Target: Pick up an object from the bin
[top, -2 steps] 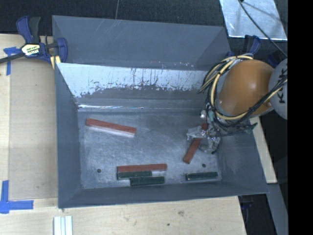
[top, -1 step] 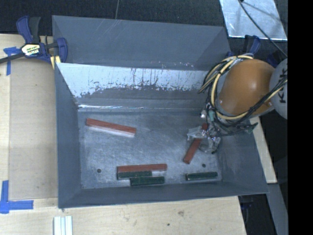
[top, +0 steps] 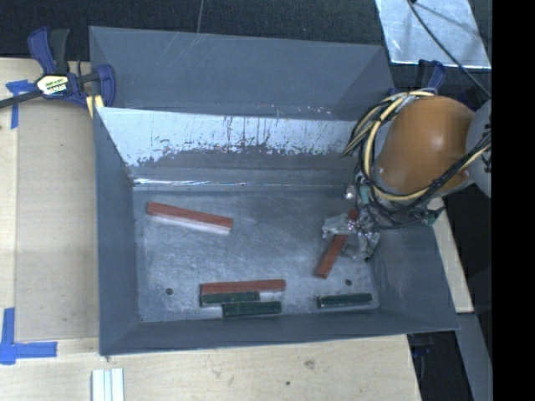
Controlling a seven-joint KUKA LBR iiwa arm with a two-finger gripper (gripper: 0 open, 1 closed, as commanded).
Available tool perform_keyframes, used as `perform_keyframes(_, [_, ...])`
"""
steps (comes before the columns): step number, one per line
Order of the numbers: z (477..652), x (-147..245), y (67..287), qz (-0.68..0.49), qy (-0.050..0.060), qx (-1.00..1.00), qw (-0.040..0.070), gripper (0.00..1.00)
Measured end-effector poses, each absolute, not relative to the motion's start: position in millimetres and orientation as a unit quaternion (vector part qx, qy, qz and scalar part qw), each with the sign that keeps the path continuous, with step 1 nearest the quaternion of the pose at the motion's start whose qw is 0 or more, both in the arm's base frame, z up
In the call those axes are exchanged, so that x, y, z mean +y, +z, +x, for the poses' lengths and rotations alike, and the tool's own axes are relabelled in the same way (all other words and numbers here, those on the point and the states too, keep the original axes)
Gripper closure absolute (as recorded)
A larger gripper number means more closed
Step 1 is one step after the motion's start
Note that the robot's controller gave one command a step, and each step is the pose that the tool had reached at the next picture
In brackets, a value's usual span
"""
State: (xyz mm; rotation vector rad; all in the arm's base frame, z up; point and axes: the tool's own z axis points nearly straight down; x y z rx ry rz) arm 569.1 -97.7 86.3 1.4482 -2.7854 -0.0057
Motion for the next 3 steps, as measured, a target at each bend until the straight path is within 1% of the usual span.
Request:
perform_keyframes(1, [568.9,-98,106,0.461,-0.002,-0.887,0.002,1.0])
perform_keyframes(2, [570.0,-98,128,0.461,-0.001,-0.887,0.0,1.0])
perform_keyframes(3, [571.6,-98,143,0.46,0.002,-0.888,-0.003,1.0])
